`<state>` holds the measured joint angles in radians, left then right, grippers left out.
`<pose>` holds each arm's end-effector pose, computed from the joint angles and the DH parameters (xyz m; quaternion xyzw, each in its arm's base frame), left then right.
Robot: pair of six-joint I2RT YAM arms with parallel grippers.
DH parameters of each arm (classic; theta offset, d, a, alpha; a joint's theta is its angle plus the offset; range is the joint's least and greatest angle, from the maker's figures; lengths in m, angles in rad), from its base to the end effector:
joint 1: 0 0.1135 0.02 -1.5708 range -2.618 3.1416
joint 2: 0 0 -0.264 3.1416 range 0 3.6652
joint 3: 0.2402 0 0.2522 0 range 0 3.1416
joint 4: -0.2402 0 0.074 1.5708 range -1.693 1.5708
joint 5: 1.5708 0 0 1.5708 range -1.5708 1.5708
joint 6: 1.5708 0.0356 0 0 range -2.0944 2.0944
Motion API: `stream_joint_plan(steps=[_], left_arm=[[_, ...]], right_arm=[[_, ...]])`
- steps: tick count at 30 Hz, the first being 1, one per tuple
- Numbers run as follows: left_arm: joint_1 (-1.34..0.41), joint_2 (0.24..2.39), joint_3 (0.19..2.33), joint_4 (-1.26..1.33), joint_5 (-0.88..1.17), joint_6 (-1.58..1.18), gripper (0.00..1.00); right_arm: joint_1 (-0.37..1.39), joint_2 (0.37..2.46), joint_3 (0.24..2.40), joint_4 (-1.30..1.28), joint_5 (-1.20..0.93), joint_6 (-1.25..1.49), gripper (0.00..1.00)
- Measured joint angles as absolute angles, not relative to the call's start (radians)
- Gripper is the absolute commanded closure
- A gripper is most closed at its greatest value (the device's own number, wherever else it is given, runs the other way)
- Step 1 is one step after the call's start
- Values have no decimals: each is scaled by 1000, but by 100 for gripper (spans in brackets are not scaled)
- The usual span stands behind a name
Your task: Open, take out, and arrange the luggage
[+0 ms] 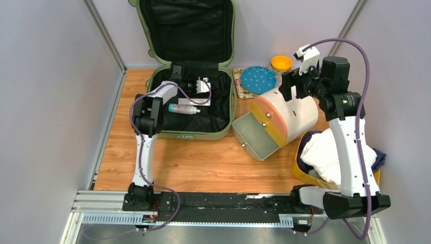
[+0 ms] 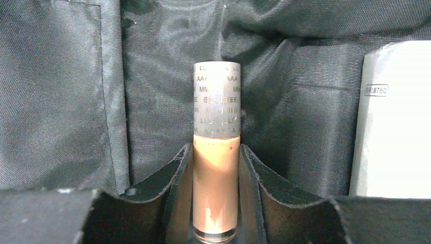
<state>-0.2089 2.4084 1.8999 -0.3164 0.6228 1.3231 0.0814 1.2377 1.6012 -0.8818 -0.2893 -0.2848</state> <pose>0.5134 -0.1301 0.1477 0.6950 0.5615 -0.0588 0.4453 0.2336 0.0292 0.4526 -0.2270 0.8282 0.0735 0.5071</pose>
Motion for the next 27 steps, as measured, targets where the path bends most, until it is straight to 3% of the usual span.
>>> stream_joint_plan(steps=[12, 18, 27], left_arm=[[-209, 2229, 1715, -170, 600, 933, 100], [-225, 2065, 1702, -165, 527, 561, 100], [-406, 1700, 1435, -197, 295, -101, 100]], right_arm=[[82, 1227, 1586, -870, -298, -284, 16], [79, 1228, 1583, -867, -298, -283, 16], [41, 1229, 1583, -851, -349, -266, 16]])
